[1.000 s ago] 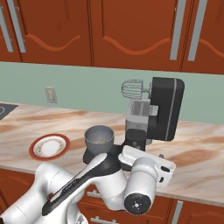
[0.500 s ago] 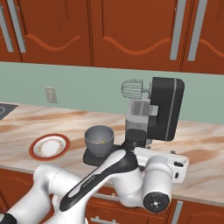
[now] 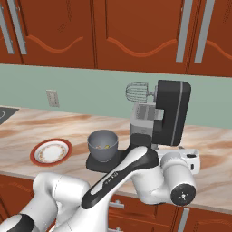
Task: Add butter and sugar cubes to the stand mixer bowl and then turn on the stand mixer to begin making frosting.
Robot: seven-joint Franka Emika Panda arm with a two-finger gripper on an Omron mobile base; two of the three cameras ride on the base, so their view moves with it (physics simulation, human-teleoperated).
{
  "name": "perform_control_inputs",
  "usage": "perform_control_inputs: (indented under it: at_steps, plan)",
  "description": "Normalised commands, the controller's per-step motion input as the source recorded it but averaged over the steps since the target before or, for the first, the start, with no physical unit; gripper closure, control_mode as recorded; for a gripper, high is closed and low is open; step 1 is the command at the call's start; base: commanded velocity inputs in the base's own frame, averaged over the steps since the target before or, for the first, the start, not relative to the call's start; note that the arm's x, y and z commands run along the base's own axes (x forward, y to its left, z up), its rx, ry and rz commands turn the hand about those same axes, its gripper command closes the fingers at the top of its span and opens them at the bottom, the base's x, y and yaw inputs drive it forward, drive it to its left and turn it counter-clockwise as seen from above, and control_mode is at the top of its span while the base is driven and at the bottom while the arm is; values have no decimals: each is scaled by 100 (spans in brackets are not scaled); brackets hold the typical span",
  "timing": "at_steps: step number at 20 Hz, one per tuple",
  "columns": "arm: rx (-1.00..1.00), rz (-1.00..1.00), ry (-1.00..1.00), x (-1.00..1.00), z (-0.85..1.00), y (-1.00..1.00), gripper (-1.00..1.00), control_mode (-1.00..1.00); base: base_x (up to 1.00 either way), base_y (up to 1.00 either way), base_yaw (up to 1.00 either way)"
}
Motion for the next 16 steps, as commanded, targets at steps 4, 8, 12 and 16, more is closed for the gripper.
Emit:
perform_control_inputs:
  at_steps: [4,8,12,16]
  plan:
    - [-6,13,0,36,1,-4,-100,-100,0,0,0]
    - [-3,13,4,42,0,-10,-100,-100,0,0,0]
    - [-3,12,3,40,0,-8,-100,-100,0,0,0]
    - [-5,12,2,32,0,-4,-100,-100,0,0,0]
